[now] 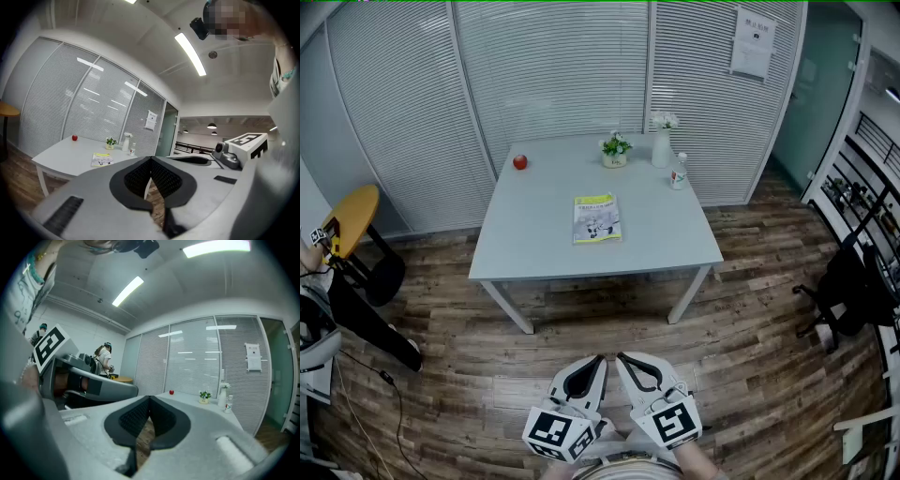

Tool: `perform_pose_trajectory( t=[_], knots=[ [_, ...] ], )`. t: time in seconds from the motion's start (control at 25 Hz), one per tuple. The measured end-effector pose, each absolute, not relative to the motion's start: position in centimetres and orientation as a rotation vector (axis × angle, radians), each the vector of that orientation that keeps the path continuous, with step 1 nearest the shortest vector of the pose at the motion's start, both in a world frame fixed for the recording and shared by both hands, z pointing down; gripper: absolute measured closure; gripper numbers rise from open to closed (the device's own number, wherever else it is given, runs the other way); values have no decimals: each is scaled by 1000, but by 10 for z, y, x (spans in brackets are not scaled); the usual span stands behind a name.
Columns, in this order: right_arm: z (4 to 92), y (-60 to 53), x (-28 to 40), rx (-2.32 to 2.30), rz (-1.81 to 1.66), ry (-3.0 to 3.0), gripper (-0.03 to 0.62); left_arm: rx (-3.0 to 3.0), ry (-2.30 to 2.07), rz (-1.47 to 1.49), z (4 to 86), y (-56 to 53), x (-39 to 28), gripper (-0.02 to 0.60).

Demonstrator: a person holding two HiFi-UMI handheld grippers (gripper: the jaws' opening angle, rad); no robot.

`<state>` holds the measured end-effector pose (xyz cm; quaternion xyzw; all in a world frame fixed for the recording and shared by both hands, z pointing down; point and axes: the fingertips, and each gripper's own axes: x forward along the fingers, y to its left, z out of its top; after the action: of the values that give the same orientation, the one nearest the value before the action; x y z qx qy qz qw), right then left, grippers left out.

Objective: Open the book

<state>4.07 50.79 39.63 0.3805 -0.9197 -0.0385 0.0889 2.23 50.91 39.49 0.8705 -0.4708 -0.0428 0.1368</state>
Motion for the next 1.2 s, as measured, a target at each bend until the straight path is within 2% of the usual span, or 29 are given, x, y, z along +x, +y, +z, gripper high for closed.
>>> perform_pose_trajectory(
  t=[0.6,1.2],
  knots=[
    [406,490,36,1105,-98,-2752,591,2500,-1311,-145,399,488,24,583],
    [399,354,15,1006,-113,-2806,591,2472,-1387,-129,393,353,8,583]
  ],
)
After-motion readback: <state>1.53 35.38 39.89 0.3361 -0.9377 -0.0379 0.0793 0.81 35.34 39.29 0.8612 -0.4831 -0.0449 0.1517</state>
